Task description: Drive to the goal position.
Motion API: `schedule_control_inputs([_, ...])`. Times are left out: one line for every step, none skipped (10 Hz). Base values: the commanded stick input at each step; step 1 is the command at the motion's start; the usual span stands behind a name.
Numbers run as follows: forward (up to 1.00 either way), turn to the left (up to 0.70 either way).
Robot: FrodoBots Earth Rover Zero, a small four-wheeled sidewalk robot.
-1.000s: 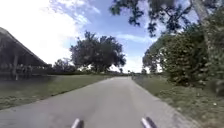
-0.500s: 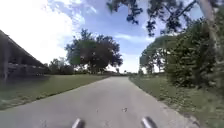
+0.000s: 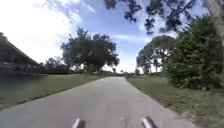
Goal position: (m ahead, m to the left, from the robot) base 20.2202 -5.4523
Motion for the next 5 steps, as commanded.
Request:
schedule_control_inputs([0.69,0.03])
schedule_control_inputs([0.69,0.03])
schedule_control_inputs([0.69,0.03])
schedule_control_inputs([0.69,0.1])
schedule_control_inputs([0.69,0.33])
